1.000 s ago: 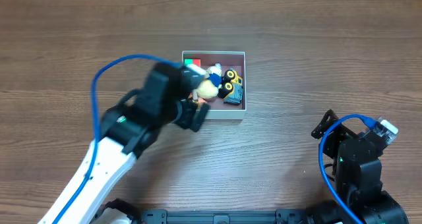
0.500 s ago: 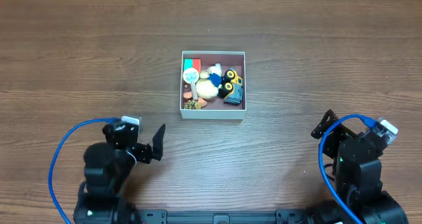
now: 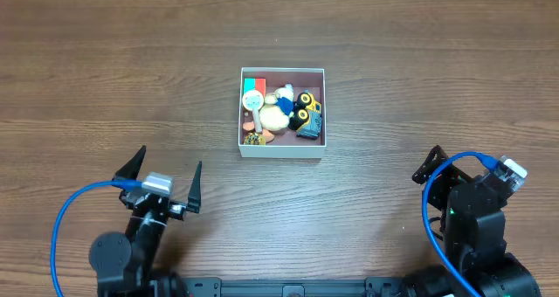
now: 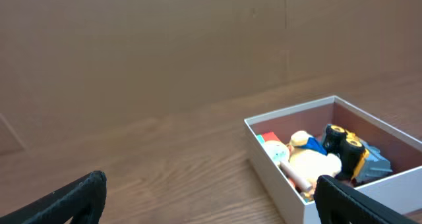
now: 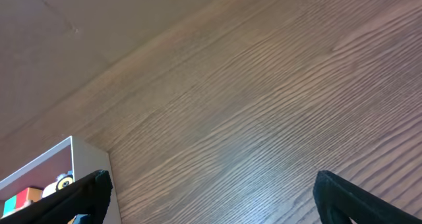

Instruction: Pack container

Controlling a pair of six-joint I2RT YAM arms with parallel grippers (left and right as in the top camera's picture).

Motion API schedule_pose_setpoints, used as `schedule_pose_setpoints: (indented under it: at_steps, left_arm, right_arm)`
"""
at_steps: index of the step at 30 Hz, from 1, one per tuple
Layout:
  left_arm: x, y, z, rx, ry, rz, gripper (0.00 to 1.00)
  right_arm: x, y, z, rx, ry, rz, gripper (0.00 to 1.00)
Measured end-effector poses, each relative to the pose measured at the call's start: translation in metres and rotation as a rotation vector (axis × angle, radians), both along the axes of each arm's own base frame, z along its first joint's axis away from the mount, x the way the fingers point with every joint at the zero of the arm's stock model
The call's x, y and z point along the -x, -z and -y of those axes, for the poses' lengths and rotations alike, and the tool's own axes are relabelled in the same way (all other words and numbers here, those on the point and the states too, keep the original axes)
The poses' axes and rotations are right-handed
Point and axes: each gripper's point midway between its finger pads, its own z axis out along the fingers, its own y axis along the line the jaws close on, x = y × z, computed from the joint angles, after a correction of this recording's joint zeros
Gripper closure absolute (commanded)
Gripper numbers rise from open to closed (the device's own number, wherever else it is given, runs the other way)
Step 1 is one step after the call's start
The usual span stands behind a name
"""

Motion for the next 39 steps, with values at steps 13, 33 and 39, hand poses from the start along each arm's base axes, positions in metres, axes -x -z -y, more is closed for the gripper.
schedule_pose_setpoints:
  at_steps: [13,33,39]
  left_arm:
    - [-0.018,0.060,-0.024,0.285,-0.144,-0.090,0.00]
    - [-0.018,0.060,-0.027,0.286,-0.163,-0.088,0.00]
    - [-0.018,0.060,-0.027,0.286,-0.163,-0.088,0.00]
  right_arm:
    - [0.000,0.000,0.000,0.000,0.000,0.001,0.00]
    - [0.000,0.000,0.000,0.000,-0.001,0.001,0.00]
    - [0.000,0.000,0.000,0.001,0.000,0.001,0.00]
